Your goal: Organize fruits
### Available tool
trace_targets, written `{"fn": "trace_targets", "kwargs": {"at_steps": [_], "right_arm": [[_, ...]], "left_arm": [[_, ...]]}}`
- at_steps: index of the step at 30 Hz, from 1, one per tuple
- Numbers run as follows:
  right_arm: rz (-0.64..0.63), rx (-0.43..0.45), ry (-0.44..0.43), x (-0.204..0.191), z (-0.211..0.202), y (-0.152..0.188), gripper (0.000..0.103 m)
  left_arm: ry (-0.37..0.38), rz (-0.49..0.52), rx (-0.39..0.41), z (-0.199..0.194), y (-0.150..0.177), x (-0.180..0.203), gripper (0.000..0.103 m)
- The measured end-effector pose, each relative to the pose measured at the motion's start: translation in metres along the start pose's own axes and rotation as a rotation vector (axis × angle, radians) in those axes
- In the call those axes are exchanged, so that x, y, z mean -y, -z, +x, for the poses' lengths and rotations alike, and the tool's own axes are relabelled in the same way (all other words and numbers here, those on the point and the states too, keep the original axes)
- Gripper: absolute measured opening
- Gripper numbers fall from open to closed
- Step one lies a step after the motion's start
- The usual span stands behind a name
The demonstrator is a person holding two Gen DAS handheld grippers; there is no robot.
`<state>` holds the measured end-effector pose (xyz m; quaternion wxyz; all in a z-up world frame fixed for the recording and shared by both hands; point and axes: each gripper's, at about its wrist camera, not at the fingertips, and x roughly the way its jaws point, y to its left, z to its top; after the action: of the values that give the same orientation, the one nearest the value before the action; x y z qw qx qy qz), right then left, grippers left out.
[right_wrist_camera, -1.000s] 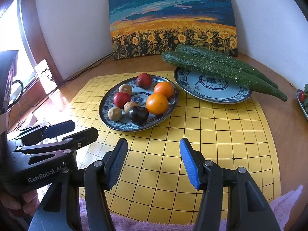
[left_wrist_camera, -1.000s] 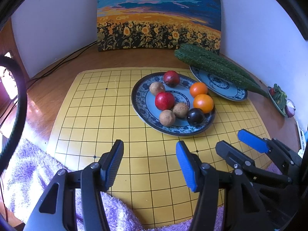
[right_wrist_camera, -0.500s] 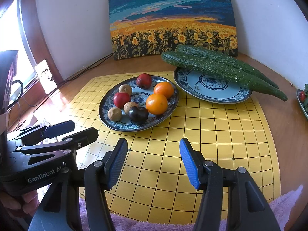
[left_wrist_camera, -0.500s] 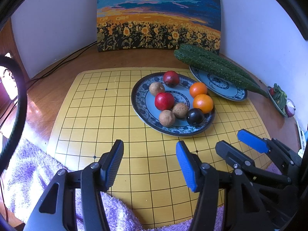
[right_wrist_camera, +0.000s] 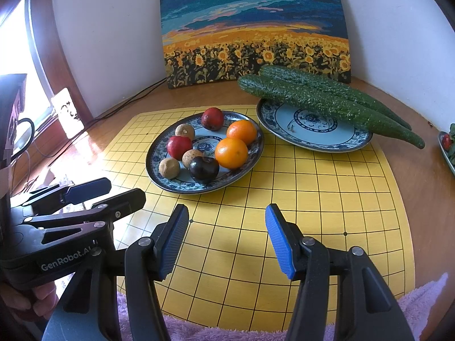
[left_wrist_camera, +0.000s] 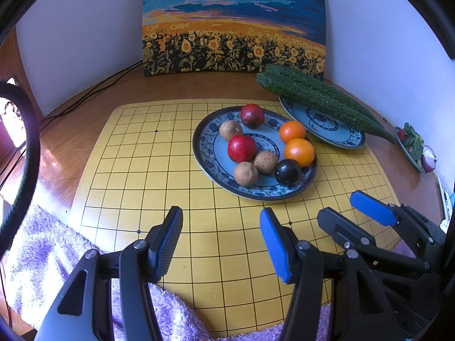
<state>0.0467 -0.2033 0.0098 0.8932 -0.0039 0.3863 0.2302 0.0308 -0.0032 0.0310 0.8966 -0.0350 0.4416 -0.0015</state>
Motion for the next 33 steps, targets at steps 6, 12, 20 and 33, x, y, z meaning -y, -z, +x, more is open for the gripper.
{"fn": "trace_targets", "kwargs": {"at_steps": [6,12,20,33], "right_arm": [[-0.001,0.001,0.0,0.0,0.0008,0.0001,0.057],[0.0,-0.001,0.0,0.0004,0.0009,0.0001,0.057],[-0.001,0.0,-0.001,0.0007,0.0006,0.0001,0.057],[0.005,-0.001,0.0,0.0018,0.0019,0.0018,0.057]], "left_arm": [[0.002,-0.002,0.001,0.0,0.0,0.0008,0.06],[0.012,-0.008,0.002,0.0007,-0.0004,0.0006,0.06],[0.009,-0.012,0.002,0.0019,0.0,0.0001,0.06],[-0.005,0.001,0.011,0.0022,0.0005,0.0008,0.059]]}}
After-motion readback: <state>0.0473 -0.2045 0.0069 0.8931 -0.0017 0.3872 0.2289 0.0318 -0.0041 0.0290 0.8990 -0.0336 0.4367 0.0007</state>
